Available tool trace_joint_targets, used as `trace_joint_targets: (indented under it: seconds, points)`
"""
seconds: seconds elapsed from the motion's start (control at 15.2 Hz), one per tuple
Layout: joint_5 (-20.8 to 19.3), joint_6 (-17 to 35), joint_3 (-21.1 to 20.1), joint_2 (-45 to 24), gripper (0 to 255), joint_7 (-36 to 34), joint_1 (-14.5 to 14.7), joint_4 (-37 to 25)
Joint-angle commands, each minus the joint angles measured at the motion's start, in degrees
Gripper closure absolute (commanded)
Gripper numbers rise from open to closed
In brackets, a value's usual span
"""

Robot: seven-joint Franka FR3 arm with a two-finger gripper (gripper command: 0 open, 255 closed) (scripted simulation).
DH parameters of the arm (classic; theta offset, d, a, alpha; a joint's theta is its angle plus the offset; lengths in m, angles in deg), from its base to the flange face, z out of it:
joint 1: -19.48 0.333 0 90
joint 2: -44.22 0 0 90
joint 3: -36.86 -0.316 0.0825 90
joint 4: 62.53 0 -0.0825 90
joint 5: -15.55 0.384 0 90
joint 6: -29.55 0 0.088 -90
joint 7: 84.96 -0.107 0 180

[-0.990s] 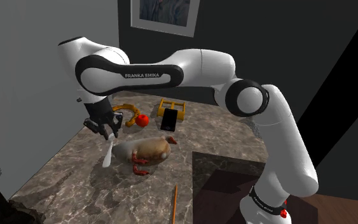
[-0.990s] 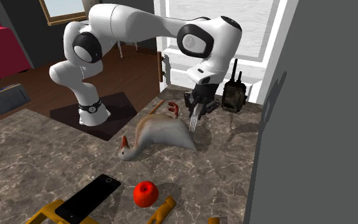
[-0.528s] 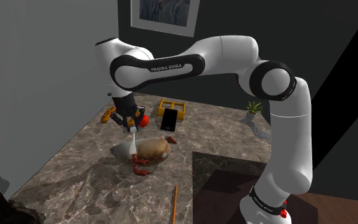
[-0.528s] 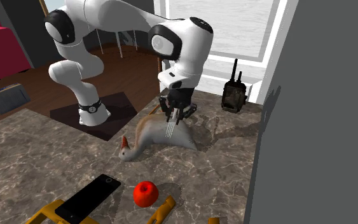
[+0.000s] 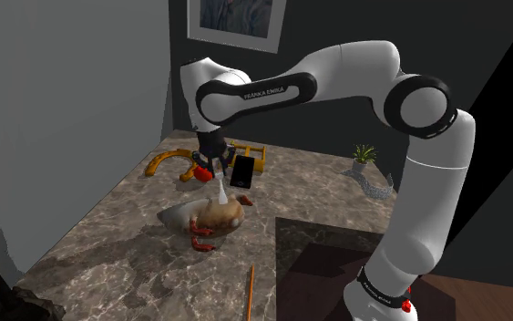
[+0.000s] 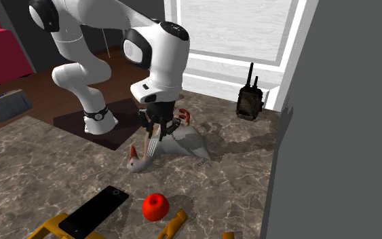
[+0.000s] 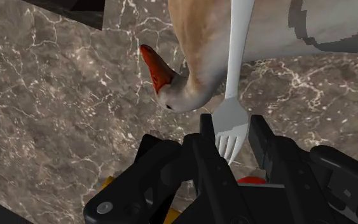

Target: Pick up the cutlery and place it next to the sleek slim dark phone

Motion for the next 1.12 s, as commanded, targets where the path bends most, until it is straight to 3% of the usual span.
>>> trace_joint_targets:
  seconds: [0.0, 0.53, 1.06]
  points:
    - [0.83, 1.57, 0.73, 2.85, 255, 2.71, -2.12, 3.67]
    - [2.04, 5.75, 5.18, 10.02, 255, 13.68, -8.97, 12.37]
    - [1.45, 8.96, 10.52, 13.39, 255, 24.35, -14.87, 16.63]
